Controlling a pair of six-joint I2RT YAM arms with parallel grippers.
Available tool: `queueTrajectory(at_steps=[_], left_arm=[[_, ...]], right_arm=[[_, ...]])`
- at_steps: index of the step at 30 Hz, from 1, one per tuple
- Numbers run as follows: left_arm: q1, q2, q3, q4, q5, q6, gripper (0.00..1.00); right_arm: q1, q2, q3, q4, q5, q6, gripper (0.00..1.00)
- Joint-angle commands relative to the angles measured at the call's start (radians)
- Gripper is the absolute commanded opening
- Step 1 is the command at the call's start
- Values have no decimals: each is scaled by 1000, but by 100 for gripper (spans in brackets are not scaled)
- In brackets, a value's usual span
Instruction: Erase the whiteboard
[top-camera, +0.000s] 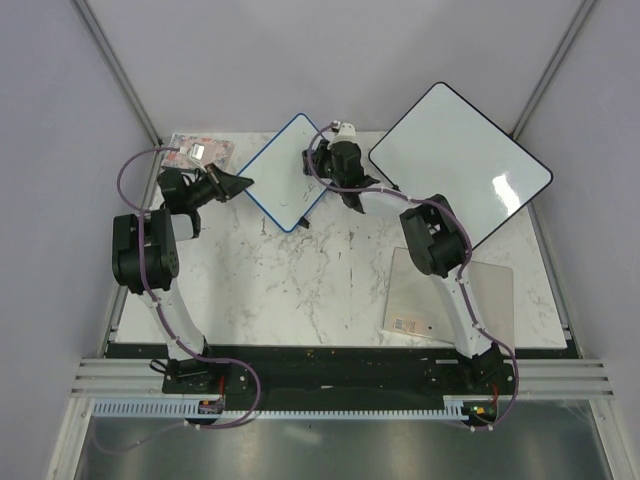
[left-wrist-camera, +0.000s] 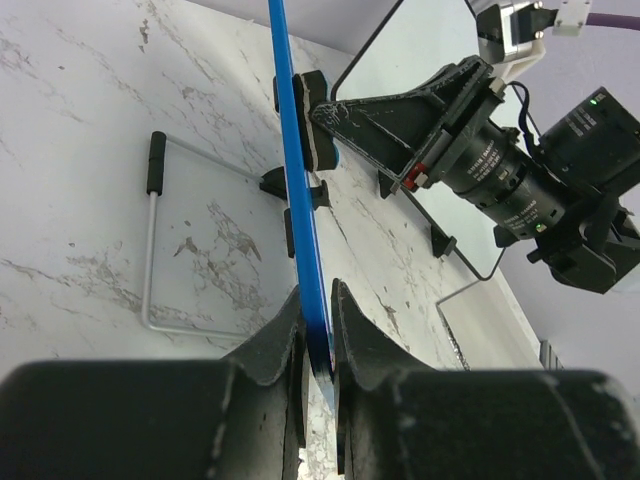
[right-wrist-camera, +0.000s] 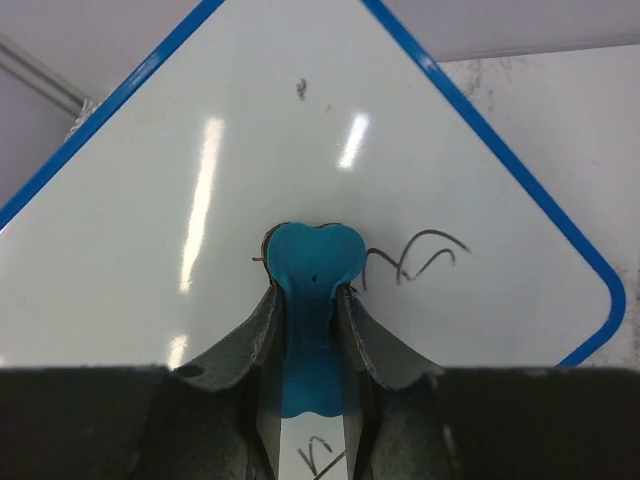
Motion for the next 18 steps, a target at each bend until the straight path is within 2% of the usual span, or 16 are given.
queueTrajectory(at_steps=[1,9,18], left_arm=[[-44,-9,13,26,111,64,2],[-42,-14,13,18,111,65,2],[-45,-7,13,18,109,65,2]], right_arm=[[-53,78,27,-155,71,59,0],[-131,87,23,-206,30,122,0],[-107,89,21,-172,-50,99,0]])
